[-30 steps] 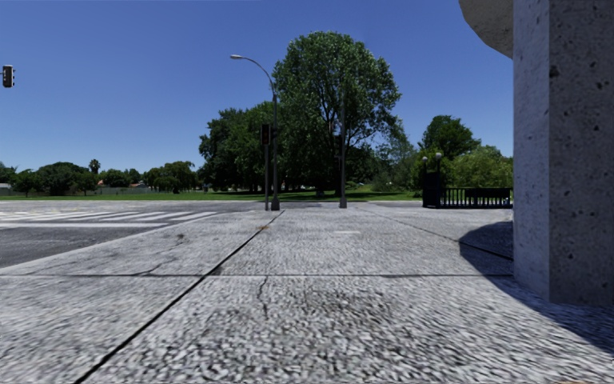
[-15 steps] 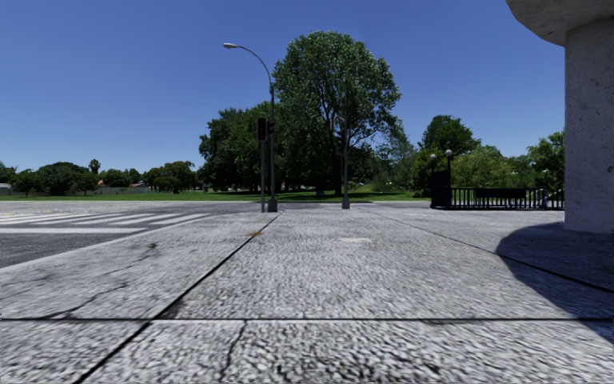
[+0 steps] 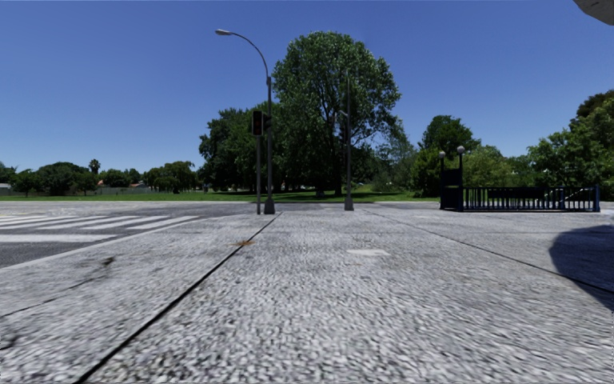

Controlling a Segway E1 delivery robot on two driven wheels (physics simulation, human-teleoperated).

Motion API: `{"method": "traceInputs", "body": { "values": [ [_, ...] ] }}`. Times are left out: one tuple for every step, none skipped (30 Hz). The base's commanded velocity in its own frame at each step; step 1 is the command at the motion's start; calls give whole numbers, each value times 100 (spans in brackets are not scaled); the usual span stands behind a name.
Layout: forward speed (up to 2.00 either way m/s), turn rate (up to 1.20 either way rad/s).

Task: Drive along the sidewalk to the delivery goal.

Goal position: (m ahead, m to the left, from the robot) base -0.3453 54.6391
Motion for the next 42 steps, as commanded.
{"method": "traceInputs", "body": {
  "values": [
    [200, 0],
    [200, 0],
    [200, 0],
    [200, 0],
    [200, 0],
    [200, 0],
    [200, 0],
    [200, 0],
    [200, 0],
    [200, 0],
    [200, 0],
    [200, 0],
    [200, 0],
    [200, 0],
    [200, 0],
    [200, 0],
    [200, 0],
    [200, 0],
    [200, 0],
    [200, 0],
    [200, 0],
    [200, 0],
    [200, 0],
    [200, 0],
    [200, 0],
    [200, 0],
    [200, 0],
    [200, 0],
    [200, 0],
    [200, 0],
    [200, 0],
    [200, 0],
    [200, 0],
    [200, 0],
    [200, 0],
    [200, 0],
    [200, 0],
    [200, 0],
    [200, 0],
    [200, 0],
    [200, 0],
    [200, 0]
  ]
}}
